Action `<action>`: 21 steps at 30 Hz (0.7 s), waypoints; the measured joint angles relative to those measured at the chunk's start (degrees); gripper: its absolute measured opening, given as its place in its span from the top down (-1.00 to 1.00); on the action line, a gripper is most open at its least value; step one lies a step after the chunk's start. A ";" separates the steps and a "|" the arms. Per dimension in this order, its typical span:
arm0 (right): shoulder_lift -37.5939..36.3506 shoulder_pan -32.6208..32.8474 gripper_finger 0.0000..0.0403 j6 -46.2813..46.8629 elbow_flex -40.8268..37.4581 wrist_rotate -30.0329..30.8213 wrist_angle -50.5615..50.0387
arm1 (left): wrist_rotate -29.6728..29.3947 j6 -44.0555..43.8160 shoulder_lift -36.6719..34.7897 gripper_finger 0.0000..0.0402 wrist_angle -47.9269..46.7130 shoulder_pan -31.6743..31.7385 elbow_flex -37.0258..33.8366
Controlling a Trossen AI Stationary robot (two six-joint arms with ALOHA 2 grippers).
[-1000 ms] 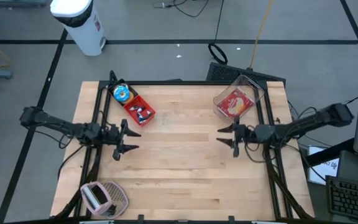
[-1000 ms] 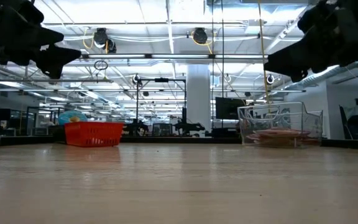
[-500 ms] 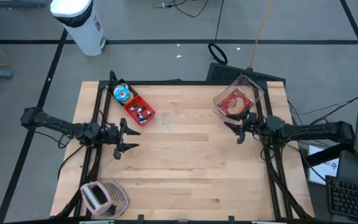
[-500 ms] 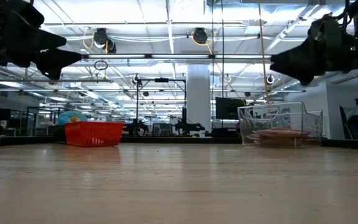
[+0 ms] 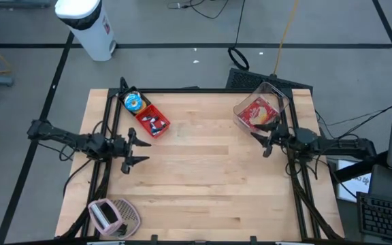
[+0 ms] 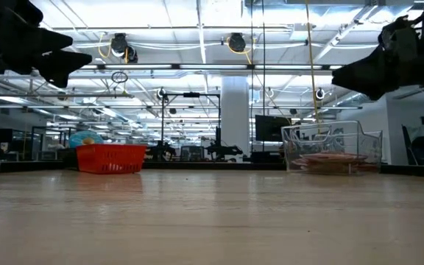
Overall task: Pick & Place Food Item
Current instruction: Return to Home Position
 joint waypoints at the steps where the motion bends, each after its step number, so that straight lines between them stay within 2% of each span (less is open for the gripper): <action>1: -0.91 0.14 0.15 -0.03 0.00 -0.61 -0.36 | -0.61 0.00 -0.78 -0.22 -0.71 0.04 0.00; 10: -3.88 0.24 0.16 -0.81 -0.07 -2.85 -2.96 | -1.34 0.17 -11.99 -0.22 -11.26 1.90 0.13; 13: -3.79 0.24 0.14 -0.56 -0.07 -2.86 -3.49 | -0.07 1.52 -12.10 -0.22 -11.74 2.14 0.26; 18: -3.78 0.24 0.15 -0.52 -0.07 -2.77 -3.58 | -1.11 0.75 -12.08 -0.22 -11.85 2.43 0.26; 21: -3.49 0.24 0.16 -0.41 -0.07 -2.79 -3.65 | -1.35 3.39 -12.10 -0.22 -11.10 2.40 0.23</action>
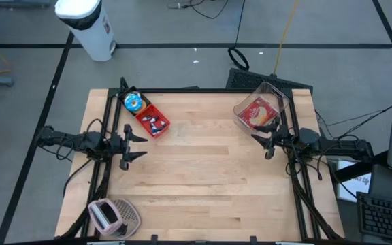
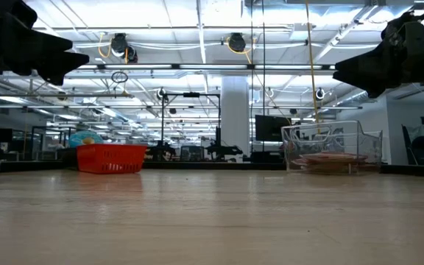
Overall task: Pick & Place Food Item
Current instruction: Return to Home Position
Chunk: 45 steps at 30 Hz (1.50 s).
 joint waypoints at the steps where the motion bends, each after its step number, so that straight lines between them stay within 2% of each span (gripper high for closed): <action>1: 0.10 0.00 0.16 0.02 0.00 0.00 0.01 | -0.03 1.21 0.00 -0.22 0.03 0.00 -0.01; 10: 1.12 0.00 0.16 6.74 0.00 -0.03 0.04 | -0.04 3.19 0.04 -0.22 0.41 0.00 -0.07; 45: 1.13 0.00 0.15 6.03 -0.04 -0.04 0.26 | 0.09 2.37 0.04 -0.22 1.30 0.00 -0.09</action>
